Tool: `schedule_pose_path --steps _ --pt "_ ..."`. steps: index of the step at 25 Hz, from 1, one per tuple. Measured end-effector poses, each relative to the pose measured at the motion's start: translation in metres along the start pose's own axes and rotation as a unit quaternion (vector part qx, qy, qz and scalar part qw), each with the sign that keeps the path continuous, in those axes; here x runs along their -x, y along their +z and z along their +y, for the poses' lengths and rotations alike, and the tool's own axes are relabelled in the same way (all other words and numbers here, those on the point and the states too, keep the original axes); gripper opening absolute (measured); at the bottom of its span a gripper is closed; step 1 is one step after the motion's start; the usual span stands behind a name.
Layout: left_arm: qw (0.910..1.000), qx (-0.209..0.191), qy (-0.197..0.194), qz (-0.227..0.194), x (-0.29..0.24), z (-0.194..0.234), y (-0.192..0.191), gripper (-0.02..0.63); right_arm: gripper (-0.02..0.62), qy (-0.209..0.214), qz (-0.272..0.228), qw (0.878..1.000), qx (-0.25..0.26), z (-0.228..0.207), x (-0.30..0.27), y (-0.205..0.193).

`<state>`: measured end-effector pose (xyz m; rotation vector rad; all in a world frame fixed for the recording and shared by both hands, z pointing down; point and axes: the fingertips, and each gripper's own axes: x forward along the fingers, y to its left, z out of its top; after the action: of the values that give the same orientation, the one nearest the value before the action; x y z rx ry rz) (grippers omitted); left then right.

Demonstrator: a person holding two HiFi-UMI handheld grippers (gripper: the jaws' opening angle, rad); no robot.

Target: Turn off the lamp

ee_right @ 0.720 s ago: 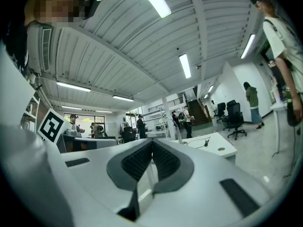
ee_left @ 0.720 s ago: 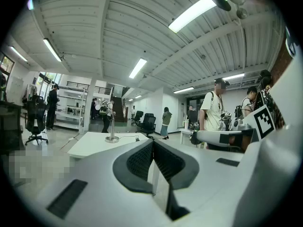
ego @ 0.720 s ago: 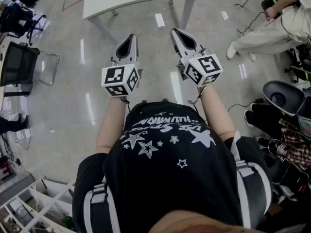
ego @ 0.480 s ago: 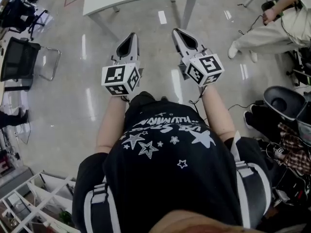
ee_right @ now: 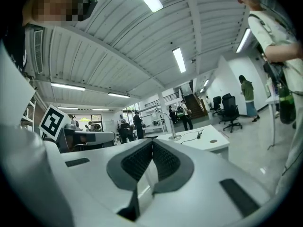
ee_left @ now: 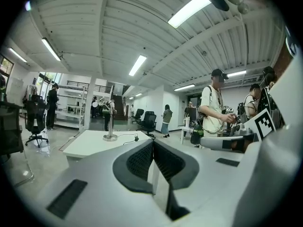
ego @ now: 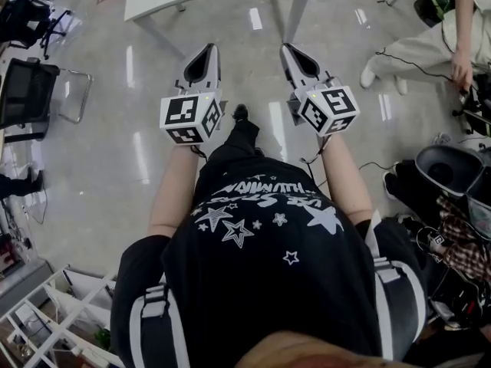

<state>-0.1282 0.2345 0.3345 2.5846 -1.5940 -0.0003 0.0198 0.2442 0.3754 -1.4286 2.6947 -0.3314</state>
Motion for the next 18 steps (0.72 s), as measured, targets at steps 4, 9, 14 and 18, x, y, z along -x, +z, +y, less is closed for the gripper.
schedule_pose_path --steps 4,9,14,18 --pt "1.0 -0.002 -0.009 0.003 -0.021 0.002 0.0 0.011 0.006 -0.009 -0.001 1.0 -0.003 -0.015 -0.009 0.003" --pt "0.9998 0.0 -0.018 -0.005 -0.057 0.018 0.008 0.012 0.006 -0.016 0.003 1.0 -0.003 -0.036 -0.04 0.009" --pt "0.9997 0.007 -0.024 0.001 -0.08 0.04 0.006 0.012 0.006 -0.021 0.012 1.0 -0.003 -0.045 -0.07 0.008" --pt "0.9995 0.01 -0.03 0.002 -0.102 0.067 0.008 0.012 0.006 -0.027 0.018 0.999 -0.001 -0.051 -0.106 0.012"
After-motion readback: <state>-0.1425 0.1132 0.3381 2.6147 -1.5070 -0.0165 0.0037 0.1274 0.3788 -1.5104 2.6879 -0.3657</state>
